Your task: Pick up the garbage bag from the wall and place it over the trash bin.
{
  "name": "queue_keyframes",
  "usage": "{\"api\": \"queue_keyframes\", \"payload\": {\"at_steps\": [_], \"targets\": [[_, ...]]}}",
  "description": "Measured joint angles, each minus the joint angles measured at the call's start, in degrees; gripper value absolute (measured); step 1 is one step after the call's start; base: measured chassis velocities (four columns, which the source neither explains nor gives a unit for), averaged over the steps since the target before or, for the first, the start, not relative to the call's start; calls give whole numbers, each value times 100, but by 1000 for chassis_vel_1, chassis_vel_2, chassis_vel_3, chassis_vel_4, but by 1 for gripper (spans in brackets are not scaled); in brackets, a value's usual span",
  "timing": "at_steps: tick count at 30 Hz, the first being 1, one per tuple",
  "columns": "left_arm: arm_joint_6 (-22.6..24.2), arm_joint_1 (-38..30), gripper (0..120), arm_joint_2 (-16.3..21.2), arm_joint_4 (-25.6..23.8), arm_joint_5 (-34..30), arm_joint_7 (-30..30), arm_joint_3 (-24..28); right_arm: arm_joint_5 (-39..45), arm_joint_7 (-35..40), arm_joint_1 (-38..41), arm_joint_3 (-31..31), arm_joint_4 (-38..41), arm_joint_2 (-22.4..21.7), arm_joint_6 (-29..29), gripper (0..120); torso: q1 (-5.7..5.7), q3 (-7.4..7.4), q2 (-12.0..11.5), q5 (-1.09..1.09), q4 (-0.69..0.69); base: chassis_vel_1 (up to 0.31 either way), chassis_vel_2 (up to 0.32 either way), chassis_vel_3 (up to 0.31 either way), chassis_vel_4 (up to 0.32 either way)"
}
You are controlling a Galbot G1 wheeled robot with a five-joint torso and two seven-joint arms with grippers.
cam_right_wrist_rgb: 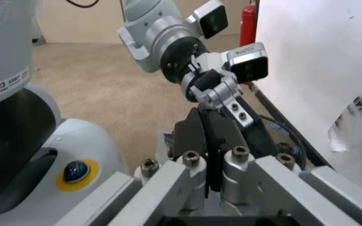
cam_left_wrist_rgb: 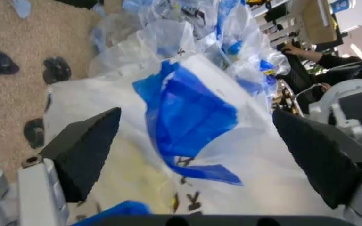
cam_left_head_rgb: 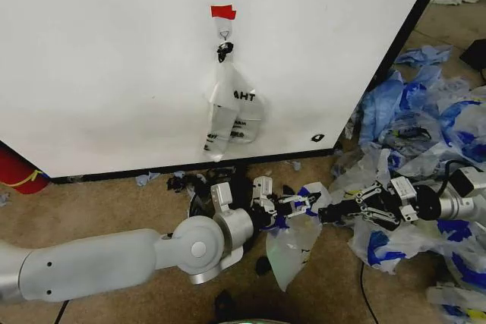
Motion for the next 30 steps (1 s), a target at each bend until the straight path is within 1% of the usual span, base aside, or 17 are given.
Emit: {"api": "queue_keyframes", "payload": {"at_steps": [9,13,19,30], "targets": [[105,-23,96,75,148,35,-8,54,-17,-185,5,48,-50,-25,34,0,0,0,0,0,0,0,0,0,0],[175,-55,96,178,258,69,-8,28,-109,-491,61,90,-138,-109,34,0,0,0,0,0,0,0,0,0,0],[280,-73,96,339,239,29,83,58,-127,-691,257,77,-294,-173,13,0,0,0,0,0,0,0,0,0,0],[496,-25,96,462,201,12,245,201,-4,-822,368,124,-34,-385,-16,0,0,0,0,-1,-1,0,0,0,0]]}}
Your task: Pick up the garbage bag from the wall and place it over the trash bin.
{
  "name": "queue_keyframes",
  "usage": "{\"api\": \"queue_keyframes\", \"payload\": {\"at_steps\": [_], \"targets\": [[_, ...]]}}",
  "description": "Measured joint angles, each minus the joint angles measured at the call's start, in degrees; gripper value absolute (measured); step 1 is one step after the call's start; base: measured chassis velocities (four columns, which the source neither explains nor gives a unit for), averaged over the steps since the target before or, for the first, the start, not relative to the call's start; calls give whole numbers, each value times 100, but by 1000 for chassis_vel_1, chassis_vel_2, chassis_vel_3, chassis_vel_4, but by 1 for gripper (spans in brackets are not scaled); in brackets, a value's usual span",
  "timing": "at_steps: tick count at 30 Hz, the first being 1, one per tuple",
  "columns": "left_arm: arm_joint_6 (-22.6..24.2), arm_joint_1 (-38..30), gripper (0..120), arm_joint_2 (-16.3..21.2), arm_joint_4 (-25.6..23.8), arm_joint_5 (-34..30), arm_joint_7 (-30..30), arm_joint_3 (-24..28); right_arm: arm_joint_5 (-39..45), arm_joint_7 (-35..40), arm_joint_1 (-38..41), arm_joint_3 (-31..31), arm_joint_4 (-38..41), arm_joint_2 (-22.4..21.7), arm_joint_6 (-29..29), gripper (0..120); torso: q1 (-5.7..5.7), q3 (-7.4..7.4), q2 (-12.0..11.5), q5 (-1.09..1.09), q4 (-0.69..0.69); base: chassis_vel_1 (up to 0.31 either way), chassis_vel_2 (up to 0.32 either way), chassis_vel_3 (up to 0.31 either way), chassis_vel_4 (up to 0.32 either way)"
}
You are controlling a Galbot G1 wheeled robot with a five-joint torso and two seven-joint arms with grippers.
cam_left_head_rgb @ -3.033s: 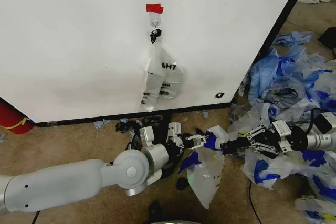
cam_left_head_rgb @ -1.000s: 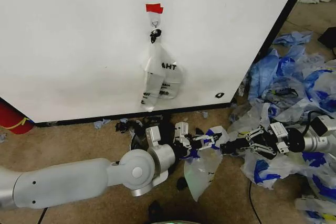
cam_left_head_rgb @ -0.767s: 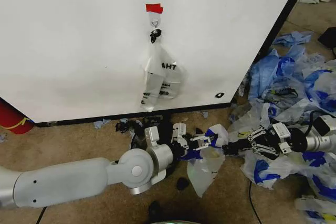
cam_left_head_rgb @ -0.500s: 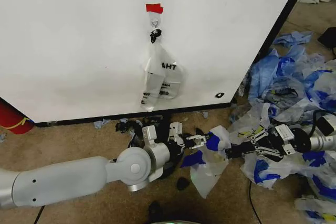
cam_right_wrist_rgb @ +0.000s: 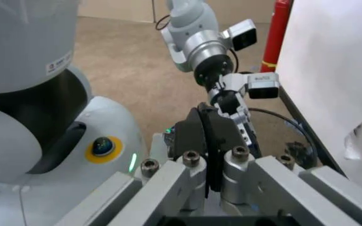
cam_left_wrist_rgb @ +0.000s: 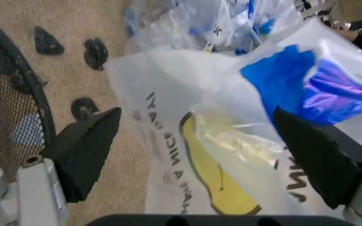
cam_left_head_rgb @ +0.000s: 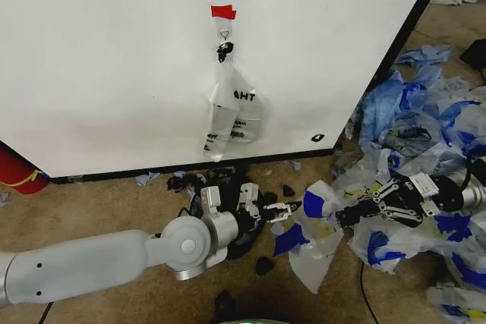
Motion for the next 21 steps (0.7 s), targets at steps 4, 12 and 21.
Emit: {"api": "queue_keyframes", "payload": {"at_steps": [4,12,21], "targets": [[151,-47,96,143,-37,-53,145,5,42,-35,58,12,16,-53,0,0,0,0,0,0,1,0,0,0,0],[359,-68,96,325,-92,-108,416,7,88,2,114,-3,75,-73,-2,0,0,0,0,0,1,0,0,0,0],[403,27,96,323,-109,-89,540,-1,98,98,80,-11,270,-107,-10,0,0,0,0,1,0,0,0,0,0]]}}
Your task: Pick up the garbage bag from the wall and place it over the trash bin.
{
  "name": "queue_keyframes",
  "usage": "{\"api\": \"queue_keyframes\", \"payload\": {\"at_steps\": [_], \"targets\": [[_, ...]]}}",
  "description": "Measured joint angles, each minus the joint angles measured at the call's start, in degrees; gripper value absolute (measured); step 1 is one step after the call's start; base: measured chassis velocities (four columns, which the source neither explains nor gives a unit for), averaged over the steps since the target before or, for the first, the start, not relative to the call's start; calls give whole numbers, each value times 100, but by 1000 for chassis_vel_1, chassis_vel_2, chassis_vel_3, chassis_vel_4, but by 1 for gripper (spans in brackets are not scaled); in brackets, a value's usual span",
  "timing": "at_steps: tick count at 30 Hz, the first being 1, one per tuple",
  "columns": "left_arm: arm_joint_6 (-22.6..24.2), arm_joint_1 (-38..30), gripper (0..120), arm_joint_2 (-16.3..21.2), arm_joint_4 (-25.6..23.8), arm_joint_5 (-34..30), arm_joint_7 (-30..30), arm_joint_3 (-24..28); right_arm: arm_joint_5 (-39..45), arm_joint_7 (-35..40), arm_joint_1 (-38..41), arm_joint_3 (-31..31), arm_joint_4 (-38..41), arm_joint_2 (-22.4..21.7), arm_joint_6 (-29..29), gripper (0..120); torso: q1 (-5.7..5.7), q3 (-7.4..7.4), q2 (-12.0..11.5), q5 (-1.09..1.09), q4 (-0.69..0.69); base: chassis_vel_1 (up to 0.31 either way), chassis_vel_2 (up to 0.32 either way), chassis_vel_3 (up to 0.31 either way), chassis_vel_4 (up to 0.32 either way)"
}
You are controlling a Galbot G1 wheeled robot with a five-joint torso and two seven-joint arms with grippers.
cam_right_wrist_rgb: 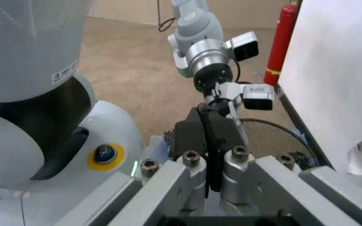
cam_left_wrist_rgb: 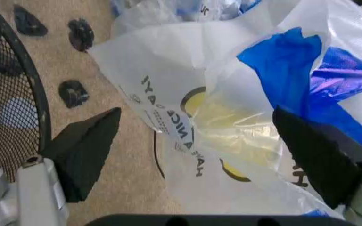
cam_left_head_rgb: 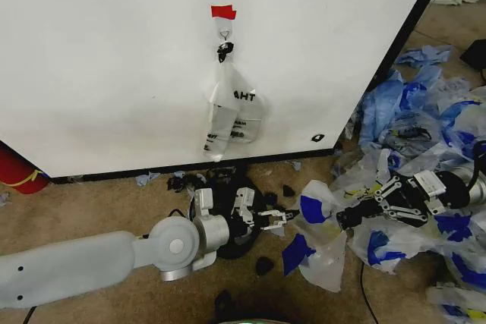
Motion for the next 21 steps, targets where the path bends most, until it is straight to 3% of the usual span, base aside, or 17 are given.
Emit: {"api": "queue_keyframes", "payload": {"at_steps": [15,21], "targets": [[-165,97,96,11,-136,49,83,-36,-80,36,-86,0,186,38,2,0,0,0,0,-1,1,0,0,0,0],[-241,-51,96,-144,-327,-257,82,-233,-182,106,-209,-27,156,108,2,0,0,0,0,1,-1,0,0,0,0]]}}
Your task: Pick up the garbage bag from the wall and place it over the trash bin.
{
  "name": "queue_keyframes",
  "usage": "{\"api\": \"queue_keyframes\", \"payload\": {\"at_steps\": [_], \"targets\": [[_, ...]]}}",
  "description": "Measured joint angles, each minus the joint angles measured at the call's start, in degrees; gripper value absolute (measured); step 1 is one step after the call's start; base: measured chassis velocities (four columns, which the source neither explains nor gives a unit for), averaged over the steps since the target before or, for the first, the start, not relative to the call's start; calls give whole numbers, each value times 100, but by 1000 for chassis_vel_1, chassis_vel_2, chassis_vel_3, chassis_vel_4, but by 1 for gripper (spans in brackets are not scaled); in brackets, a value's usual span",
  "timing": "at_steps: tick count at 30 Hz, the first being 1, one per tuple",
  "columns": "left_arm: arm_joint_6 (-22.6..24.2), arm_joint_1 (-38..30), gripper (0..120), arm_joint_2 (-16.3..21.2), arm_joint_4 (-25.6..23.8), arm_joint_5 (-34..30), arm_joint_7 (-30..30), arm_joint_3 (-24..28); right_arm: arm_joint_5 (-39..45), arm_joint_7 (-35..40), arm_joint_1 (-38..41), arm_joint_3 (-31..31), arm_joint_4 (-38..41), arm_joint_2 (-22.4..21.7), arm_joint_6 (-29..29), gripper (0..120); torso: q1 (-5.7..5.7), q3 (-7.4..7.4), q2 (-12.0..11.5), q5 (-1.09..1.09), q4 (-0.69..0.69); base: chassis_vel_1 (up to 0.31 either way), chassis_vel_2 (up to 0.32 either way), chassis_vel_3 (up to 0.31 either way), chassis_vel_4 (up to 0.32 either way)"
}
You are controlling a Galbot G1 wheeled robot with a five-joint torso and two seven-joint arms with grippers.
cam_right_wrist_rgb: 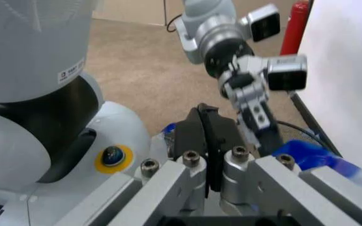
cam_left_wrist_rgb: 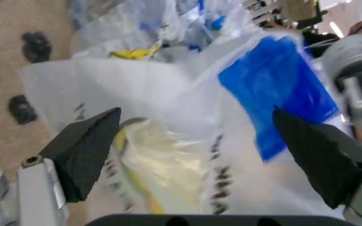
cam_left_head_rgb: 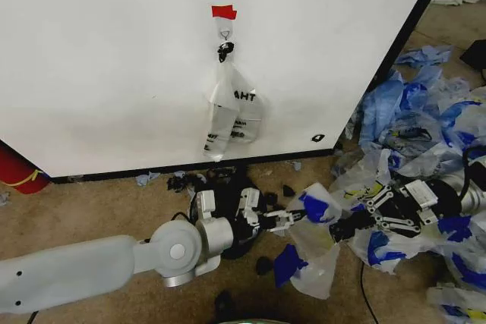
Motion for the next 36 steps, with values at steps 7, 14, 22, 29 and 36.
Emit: {"api": "queue_keyframes", "payload": {"at_steps": [7,14,22,29,36], "targets": [[-1,42,96,44,-222,6,-117,47,-9,29,-19,-4,-89,9,12,0,0,0,0,0,1,0,0,0,0],[-18,141,96,38,-239,87,-180,56,-13,87,-85,-4,-103,14,35,0,0,0,0,-1,1,0,0,0,0],[-41,141,96,-44,-213,129,-239,115,-2,168,-67,-4,-105,-13,48,0,0,0,0,-1,1,0,0,0,0],[-96,88,96,-172,-113,139,-334,147,-1,179,-83,-16,-152,6,60,0,0,0,0,-1,1,0,0,0,0],[-141,-55,96,-263,65,84,-386,114,1,180,-130,-3,-34,-8,79,0,0,0,0,-1,1,0,0,0,0]]}}
